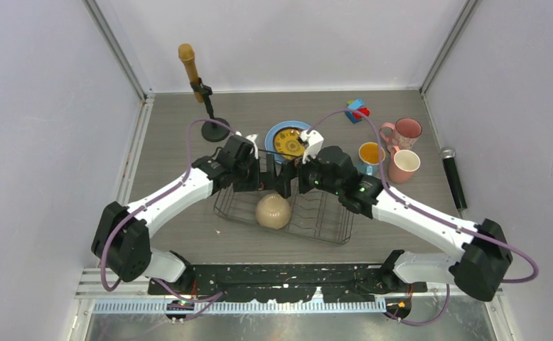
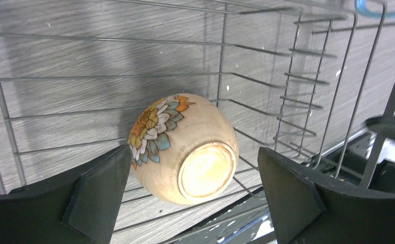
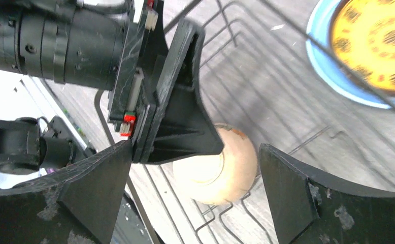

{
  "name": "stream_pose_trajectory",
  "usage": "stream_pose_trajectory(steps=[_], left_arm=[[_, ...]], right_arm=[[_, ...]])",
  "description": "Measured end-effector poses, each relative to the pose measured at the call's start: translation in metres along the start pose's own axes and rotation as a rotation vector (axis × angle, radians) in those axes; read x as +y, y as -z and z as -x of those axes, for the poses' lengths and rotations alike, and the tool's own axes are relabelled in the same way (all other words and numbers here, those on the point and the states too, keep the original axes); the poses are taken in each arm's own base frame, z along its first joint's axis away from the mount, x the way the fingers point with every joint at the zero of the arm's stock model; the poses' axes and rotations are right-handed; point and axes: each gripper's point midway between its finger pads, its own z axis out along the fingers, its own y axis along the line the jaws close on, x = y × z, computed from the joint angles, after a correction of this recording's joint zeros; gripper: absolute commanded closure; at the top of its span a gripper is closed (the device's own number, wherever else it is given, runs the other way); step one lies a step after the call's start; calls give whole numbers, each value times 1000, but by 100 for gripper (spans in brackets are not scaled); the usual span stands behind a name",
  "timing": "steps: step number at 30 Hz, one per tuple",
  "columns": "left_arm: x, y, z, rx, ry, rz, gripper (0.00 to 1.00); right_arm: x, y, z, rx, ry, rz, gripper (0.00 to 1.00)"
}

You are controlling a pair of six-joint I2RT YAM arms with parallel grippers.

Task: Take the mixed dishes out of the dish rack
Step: Adjust the bowl in the dish rack.

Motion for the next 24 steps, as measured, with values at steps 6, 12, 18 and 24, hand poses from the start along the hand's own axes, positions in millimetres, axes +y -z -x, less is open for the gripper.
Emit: stream_pose_trajectory(steps=[6,12,18,24], left_arm=[[-8,12,-18,51,-184,27,1],[14,27,-50,166,-275,127,13],[18,36,-50,157,-275,151,28],[15,18,-50,168,-238,141,56]], right_arm=[[-9,25,23,-115,47,-64,0],[-46,27,5,-86,67,-199,0],[-54,28,5,-83,82,-232,0],[-56,29,6,-85,82,-239,0]])
